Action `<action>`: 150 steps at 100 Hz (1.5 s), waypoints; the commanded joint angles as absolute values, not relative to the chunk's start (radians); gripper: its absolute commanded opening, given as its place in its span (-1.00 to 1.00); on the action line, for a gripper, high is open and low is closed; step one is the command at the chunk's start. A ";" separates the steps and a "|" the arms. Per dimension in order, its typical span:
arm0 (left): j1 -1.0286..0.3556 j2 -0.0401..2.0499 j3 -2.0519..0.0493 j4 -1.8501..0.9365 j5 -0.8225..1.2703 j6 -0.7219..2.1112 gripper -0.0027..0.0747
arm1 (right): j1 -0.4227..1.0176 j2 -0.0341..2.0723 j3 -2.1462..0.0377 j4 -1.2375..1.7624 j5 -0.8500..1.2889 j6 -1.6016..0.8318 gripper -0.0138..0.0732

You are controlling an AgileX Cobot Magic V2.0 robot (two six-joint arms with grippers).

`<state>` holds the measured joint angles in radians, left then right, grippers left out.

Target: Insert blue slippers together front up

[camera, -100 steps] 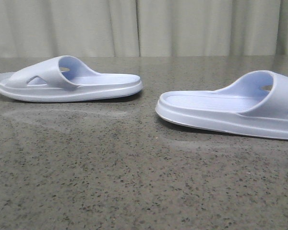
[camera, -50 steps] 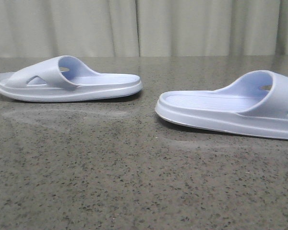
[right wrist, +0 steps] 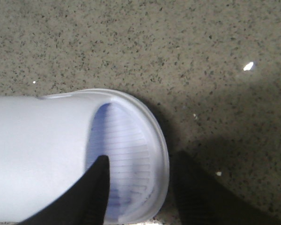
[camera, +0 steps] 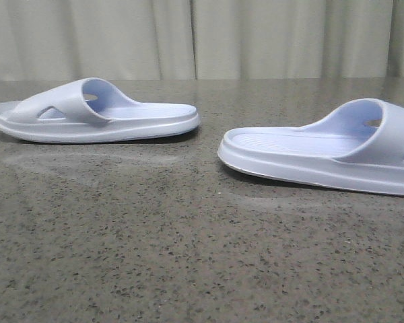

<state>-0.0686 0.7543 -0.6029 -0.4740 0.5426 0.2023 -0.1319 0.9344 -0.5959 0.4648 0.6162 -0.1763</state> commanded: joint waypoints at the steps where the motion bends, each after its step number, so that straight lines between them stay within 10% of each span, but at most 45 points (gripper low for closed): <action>1: -0.068 0.769 -0.638 -0.507 0.482 0.210 -0.05 | -0.138 0.957 -0.629 0.472 0.569 -0.199 -0.07; 87: -0.068 0.778 -0.638 -0.510 0.473 0.214 -0.05 | -0.178 1.107 -0.633 0.654 0.639 -0.475 -0.08; 109: -0.068 0.778 -0.638 -0.521 0.475 0.214 -0.05 | -0.178 1.109 -0.633 0.654 0.655 -0.477 -0.93; 150: -0.068 0.935 -0.735 -0.560 0.471 0.221 -0.05 | -0.178 1.109 -0.686 0.655 0.662 -0.477 -0.92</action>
<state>-0.0686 0.8855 -0.6632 -0.5176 0.5356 0.2130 -0.1774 1.1163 -0.6412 0.6494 0.6646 -0.4577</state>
